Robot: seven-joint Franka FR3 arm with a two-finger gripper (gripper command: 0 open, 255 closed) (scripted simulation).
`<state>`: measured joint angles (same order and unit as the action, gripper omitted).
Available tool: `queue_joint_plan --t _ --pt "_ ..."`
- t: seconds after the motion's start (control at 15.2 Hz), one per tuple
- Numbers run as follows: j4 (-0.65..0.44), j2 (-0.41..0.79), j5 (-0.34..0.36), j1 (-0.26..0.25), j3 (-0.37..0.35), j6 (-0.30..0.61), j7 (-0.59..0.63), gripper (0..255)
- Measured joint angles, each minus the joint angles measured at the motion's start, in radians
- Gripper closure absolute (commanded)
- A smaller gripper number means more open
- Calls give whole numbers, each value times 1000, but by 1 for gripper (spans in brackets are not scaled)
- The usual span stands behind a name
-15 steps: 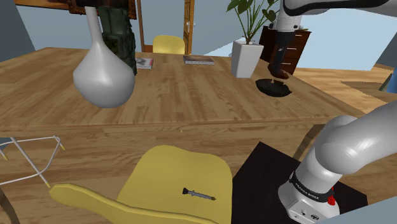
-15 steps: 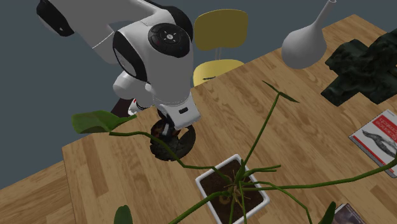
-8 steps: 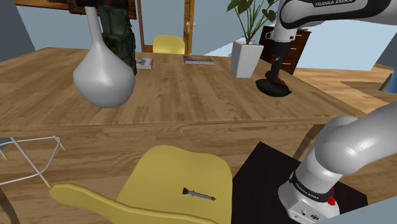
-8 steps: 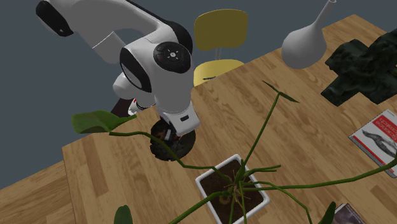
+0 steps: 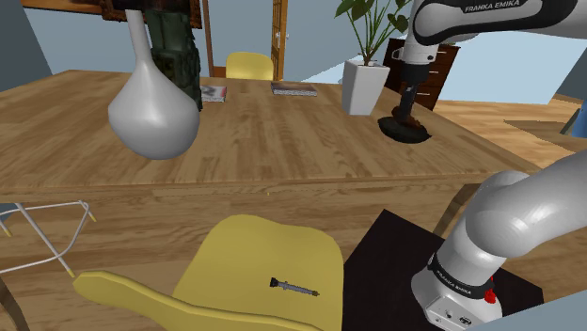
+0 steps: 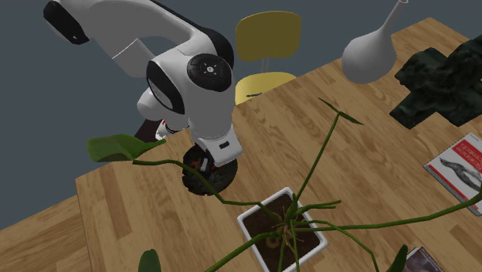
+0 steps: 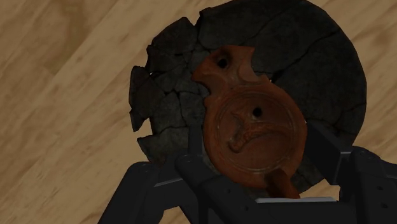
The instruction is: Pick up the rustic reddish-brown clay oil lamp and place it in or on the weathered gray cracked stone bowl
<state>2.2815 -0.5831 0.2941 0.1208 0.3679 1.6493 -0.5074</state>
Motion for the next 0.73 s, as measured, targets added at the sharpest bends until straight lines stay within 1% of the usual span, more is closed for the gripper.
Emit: queue_joint_plan --t 0.4,0.73 --pt "0 0 0 0 0 0 0 0" --pt "-125 22 -20 -11 -22 -104 -6 0"
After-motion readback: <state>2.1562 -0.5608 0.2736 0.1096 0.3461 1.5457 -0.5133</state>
